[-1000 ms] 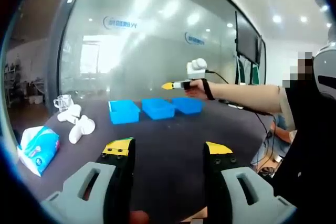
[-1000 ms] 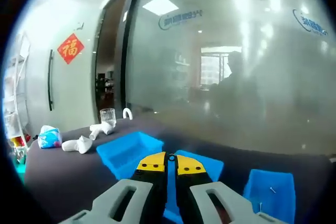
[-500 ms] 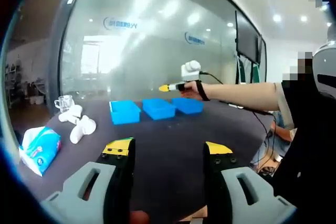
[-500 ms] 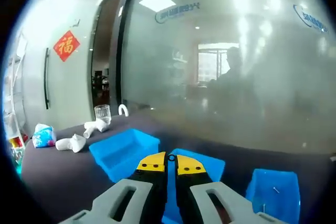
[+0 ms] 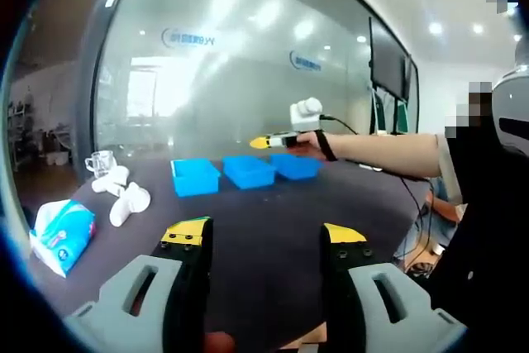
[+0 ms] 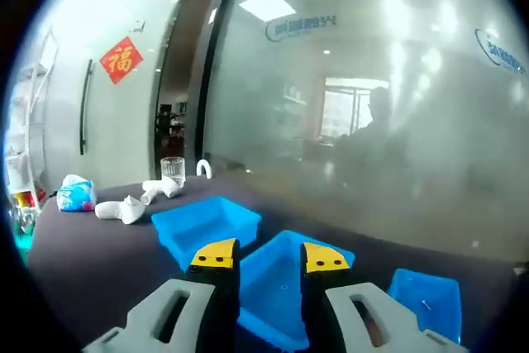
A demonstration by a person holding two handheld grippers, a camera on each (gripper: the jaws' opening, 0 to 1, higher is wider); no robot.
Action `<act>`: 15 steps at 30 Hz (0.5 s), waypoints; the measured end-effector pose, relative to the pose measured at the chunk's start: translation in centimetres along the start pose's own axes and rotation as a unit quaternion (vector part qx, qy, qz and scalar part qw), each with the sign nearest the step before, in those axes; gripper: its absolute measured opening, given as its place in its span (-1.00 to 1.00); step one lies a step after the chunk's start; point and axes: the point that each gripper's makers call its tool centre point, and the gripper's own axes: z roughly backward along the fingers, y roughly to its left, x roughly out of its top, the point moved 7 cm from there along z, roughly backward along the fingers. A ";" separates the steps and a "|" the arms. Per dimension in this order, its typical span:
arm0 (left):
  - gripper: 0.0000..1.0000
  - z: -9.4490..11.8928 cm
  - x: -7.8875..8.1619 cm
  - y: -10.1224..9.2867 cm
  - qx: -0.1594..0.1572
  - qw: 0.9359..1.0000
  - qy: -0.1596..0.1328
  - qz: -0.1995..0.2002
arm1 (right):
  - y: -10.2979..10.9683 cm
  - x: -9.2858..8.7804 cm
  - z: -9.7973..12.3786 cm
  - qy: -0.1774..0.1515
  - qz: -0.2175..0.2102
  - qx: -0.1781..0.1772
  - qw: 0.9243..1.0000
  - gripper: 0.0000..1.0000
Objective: Sort the screws, nuts, and washers into the corresponding bins
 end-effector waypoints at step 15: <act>0.03 -0.4 0.2 0.2 -0.004 1.000 -0.009 0.006 | 2.1 -1.1 9.6 -0.031 -0.004 0.035 0.999 -0.36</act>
